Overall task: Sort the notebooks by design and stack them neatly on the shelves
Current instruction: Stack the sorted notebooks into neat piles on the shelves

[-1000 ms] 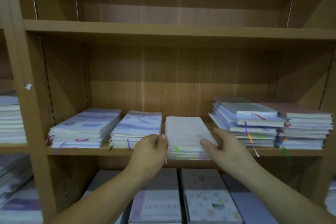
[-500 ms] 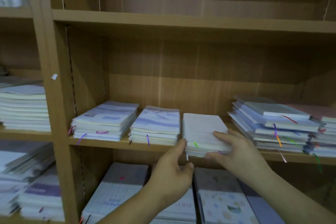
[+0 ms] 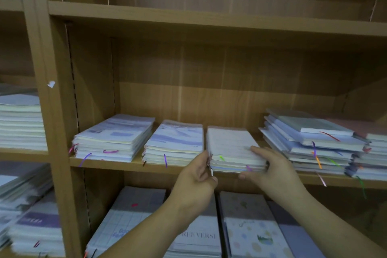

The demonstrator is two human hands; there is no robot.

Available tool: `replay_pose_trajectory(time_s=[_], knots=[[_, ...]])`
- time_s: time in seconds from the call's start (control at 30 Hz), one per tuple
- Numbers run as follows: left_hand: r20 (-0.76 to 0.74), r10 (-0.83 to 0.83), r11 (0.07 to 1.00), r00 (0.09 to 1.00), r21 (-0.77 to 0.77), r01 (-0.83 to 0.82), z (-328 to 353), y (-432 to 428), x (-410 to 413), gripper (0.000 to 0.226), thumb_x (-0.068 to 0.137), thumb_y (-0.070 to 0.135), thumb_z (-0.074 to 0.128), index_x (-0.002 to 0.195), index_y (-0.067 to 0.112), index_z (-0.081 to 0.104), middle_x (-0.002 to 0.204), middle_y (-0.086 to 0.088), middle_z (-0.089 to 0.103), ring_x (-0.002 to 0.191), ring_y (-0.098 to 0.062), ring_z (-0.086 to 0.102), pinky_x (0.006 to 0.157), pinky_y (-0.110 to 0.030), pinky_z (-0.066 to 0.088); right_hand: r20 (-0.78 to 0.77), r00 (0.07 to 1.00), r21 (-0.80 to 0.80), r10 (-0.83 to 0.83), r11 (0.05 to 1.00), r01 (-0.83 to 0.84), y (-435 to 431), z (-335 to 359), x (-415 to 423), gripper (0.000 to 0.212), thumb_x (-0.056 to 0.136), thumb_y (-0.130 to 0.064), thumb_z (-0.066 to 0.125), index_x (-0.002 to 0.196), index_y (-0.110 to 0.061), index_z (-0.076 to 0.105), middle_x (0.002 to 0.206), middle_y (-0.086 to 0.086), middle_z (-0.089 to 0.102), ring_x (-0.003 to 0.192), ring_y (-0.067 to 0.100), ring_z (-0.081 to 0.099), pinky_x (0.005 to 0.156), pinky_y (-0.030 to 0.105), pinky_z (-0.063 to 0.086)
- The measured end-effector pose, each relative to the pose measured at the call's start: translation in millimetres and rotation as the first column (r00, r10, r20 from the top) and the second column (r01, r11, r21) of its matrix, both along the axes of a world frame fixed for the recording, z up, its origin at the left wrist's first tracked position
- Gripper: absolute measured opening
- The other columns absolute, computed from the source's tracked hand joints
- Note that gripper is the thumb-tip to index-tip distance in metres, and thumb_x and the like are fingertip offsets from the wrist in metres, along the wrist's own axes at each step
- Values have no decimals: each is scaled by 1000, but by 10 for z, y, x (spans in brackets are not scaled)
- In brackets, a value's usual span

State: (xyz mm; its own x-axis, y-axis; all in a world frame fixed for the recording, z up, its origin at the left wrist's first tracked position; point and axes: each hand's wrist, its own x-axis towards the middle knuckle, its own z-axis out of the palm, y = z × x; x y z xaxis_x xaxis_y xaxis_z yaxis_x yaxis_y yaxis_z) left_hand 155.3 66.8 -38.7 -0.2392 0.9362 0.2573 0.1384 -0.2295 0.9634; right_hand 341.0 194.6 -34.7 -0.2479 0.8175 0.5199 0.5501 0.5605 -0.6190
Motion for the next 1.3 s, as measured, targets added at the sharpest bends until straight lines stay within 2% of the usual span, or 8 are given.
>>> replay_pose_trajectory(time_s=[0.1, 0.23, 0.33, 0.5, 0.63, 0.9, 1.2, 1.3], knots=[[12, 18, 1000, 1000, 15, -18, -19, 49, -9, 61, 97, -14, 49, 141, 29, 47, 125, 35, 58, 116, 21, 50, 110, -10, 35, -44, 999, -32, 1, 999, -3, -19, -32, 76, 87, 58, -26, 99, 137, -21, 62, 126, -5, 66, 110, 11, 63, 102, 32, 50], [-37, -1, 999, 999, -33, 0, 48, 59, 78, 61, 96, -18, 45, 106, 42, 49, 82, 52, 60, 88, 32, 54, 78, 3, 41, 11, 999, -29, -44, 999, 44, -11, 76, 25, 89, 55, -32, 99, 136, -22, 63, 121, -4, 67, 106, 14, 63, 98, 34, 51], [-71, -7, 1000, 997, -28, 5, 22, 96, 59, 63, 97, -9, 53, 133, 42, 47, 110, 48, 56, 111, 24, 50, 91, -3, 38, 3, 998, -34, -68, 997, 68, -26, 79, 21, 87, 55, -36, 98, 135, -26, 64, 120, -7, 67, 105, 12, 62, 96, 34, 51], [-95, 85, 996, 992, 17, -84, -31, 69, 6, 55, 97, -12, 50, 113, 41, 54, 110, 38, 61, 106, 26, 54, 86, 1, 41, -22, 996, -6, -91, 996, 91, -60, 66, 61, 79, 56, -41, 97, 129, -31, 68, 106, -12, 67, 95, 8, 62, 84, 27, 49], [-147, 77, 997, 986, -3, -79, -99, 63, -30, 62, 99, -6, 50, 153, 21, 39, 148, 17, 48, 135, 3, 43, 92, 2, 39, 35, 990, 20, -139, 990, 139, -95, 139, 34, 79, 57, -45, 95, 130, -34, 67, 97, -16, 60, 89, 6, 55, 78, 24, 39], [-212, 63, 998, 975, 0, -64, -51, 70, -35, 66, 97, -1, 53, 154, 28, 39, 146, 23, 48, 112, 32, 41, 96, 0, 35, 232, 958, 82, -169, 985, 154, -213, 188, 24, 80, 74, -58, 81, 144, -30, 54, 131, -4, 67, 118, 18, 60, 94, 30, 44], [-304, -30, 999, 952, -48, 16, -236, 55, -198, 73, 94, 20, 56, 156, 49, 27, 124, 21, 64, 108, -9, 49, 98, -25, 42, 382, 908, 85, -171, 985, 150, -283, 207, -4, 78, 88, -61, 65, 153, -25, 40, 139, 3, 57, 126, 21, 53, 98, 32, 45], [-358, -28, 999, 933, -32, 18, -247, 67, -193, 76, 93, 21, 56, 156, 50, 24, 149, 19, 50, 125, -1, 51, 111, -27, 39, 412, 891, 100, -193, 981, 167, -314, 202, 4, 77, 90, -62, 61, 154, -27, 38, 140, 1, 53, 126, 20, 52, 97, 32, 45]])
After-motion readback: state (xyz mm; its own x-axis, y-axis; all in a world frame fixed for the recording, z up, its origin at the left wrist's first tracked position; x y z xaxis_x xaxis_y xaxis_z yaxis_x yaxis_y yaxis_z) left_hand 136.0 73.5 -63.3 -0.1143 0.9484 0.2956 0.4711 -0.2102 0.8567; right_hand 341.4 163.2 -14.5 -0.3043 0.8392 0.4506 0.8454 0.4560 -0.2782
